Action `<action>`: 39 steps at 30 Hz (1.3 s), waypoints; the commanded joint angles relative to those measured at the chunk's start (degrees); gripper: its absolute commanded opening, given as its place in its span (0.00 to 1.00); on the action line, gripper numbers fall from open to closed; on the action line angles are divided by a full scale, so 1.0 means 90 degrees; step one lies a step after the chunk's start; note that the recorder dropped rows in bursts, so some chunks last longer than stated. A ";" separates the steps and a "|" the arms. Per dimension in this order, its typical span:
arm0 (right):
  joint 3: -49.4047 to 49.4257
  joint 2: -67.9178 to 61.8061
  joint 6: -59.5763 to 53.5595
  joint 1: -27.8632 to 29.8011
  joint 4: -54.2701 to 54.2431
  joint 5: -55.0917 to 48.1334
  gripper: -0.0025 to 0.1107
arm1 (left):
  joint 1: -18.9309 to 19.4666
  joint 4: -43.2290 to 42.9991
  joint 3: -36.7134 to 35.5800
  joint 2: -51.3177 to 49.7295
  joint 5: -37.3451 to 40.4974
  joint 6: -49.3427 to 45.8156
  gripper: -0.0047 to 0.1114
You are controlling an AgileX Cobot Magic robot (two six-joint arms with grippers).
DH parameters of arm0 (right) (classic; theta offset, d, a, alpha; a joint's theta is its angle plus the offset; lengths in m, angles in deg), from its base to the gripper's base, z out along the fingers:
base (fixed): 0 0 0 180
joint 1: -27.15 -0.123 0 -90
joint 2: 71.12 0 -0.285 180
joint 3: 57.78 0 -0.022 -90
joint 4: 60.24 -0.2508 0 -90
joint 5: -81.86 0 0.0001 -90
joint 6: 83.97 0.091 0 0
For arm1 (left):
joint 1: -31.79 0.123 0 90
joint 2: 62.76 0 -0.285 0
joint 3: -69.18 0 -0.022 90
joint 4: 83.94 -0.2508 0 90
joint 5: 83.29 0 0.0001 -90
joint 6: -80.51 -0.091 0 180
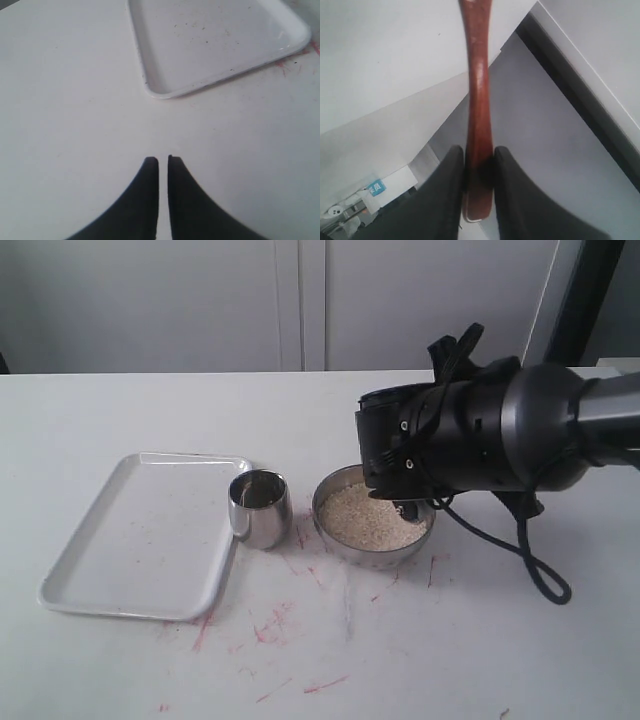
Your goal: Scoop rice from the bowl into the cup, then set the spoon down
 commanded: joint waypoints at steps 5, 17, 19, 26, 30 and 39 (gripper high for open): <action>0.0049 -0.0178 -0.0149 0.0055 0.0019 -0.0046 0.02 | -0.0025 0.0000 -0.0058 0.0019 0.0247 0.0037 0.16; 0.0049 -0.0348 -0.0137 0.0055 -0.0208 0.0005 0.02 | -0.0025 0.0000 -0.0058 0.0019 0.0247 0.0037 0.16; 0.0049 -0.0348 -0.0137 0.0055 -0.0255 0.0136 0.02 | -0.0025 0.0000 -0.0058 0.0019 0.0247 0.0037 0.16; 0.0049 -0.0348 -0.0137 0.0055 -0.0255 0.0463 0.02 | -0.0025 0.0000 -0.0058 0.0019 0.0247 0.0037 0.16; 0.0049 -0.0355 -0.0137 0.0055 -0.0295 0.0612 0.02 | -0.0025 0.0000 -0.0058 0.0019 0.0247 0.0037 0.16; 0.0049 -0.0478 -0.0428 0.0055 -0.0523 0.0672 0.02 | -0.0025 0.0000 -0.0058 0.0019 0.0247 0.0037 0.16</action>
